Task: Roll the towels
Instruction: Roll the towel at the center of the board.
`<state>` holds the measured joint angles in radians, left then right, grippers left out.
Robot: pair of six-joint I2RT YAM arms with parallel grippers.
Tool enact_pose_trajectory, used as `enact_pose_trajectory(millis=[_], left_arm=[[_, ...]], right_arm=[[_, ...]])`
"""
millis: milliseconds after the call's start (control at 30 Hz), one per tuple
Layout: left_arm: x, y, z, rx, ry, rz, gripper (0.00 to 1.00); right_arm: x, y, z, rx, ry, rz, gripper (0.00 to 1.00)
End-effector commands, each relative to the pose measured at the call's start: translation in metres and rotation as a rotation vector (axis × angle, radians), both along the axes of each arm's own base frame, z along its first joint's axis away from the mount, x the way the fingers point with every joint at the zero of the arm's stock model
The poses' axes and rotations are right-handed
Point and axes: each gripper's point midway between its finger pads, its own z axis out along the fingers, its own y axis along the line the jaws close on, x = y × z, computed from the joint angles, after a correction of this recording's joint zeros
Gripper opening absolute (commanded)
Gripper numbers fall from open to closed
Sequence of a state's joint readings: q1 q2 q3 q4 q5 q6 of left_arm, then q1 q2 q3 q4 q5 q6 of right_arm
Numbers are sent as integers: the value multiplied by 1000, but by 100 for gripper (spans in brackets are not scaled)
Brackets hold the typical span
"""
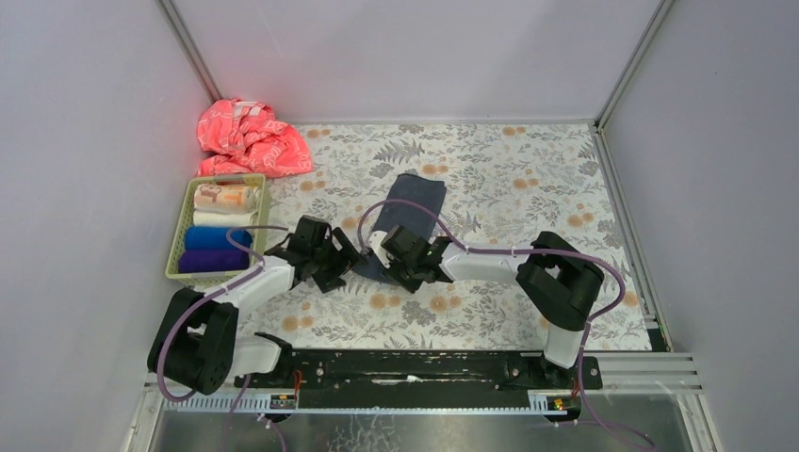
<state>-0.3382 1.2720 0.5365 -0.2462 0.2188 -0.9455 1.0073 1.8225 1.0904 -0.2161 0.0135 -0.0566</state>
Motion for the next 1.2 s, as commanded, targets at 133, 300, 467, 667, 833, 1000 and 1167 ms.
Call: enact_pose_trajectory(millis=[133, 300, 467, 667, 833, 1000, 1167], left_arm=[[5, -2, -4, -10, -6, 112, 72], [0, 7, -11, 44, 26, 156, 57], [-2, 19, -13, 105, 34, 200, 40], [-1, 24, -17, 146, 48, 205, 38], [-4, 23, -12, 154, 54, 196, 42], [-12, 28, -15, 168, 63, 203, 43], [-17, 29, -17, 169, 72, 201, 43]], right_arm=[[-43, 27, -4, 170, 236, -55, 0], [-44, 30, 0, 205, 257, -112, 0], [-53, 35, 3, 253, 310, -137, 0], [-60, 42, 5, 307, 365, -155, 0], [-61, 48, 8, 365, 438, -194, 0], [-59, 48, 16, 457, 522, -235, 0], [-59, 44, 17, 493, 586, -269, 0]])
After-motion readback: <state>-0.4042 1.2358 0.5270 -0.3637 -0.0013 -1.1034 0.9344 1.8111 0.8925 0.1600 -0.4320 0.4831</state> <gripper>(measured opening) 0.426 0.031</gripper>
